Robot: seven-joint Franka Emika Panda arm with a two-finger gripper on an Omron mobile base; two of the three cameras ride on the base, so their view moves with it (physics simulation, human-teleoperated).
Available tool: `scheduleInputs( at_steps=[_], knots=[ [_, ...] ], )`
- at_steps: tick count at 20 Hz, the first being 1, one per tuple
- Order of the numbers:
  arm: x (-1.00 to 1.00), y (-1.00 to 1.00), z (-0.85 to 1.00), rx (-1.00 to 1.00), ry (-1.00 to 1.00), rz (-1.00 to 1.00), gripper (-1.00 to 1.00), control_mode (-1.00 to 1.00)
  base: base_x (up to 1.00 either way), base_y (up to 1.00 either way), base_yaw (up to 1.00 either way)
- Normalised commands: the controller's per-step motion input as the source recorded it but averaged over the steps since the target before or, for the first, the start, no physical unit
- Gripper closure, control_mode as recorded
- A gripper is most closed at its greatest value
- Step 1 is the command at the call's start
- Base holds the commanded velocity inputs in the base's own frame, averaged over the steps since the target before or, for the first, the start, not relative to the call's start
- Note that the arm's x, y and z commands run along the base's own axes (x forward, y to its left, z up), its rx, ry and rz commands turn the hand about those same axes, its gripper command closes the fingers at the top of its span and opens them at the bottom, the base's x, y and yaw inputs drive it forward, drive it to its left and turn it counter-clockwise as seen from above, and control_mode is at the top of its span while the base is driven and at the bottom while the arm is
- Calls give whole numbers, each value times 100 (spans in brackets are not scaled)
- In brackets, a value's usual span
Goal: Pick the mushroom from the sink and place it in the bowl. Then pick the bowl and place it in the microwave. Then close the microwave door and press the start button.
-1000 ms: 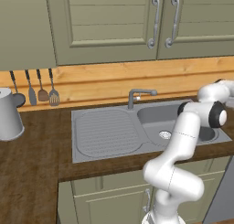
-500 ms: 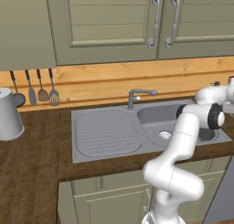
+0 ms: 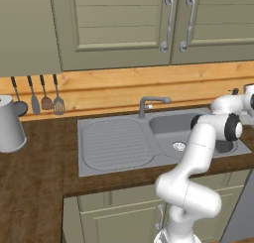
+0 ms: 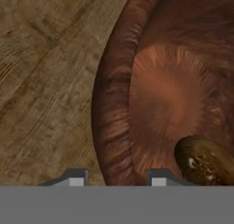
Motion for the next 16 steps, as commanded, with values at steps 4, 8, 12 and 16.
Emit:
scheduleInputs(
  at_steps=[4, 8, 12, 16],
  knots=[
    [-29, 0, 0, 0, -3, 0, 100, -100, 0, 0, 0],
    [-46, 11, 13, 0, -7, 2, 100, -100, 0, 0, 0],
    [-39, 43, 16, 0, -3, 14, 100, -100, 0, 0, 0],
    [-29, 67, 16, 0, -3, 19, 100, -100, 0, 0, 0]
  ],
)
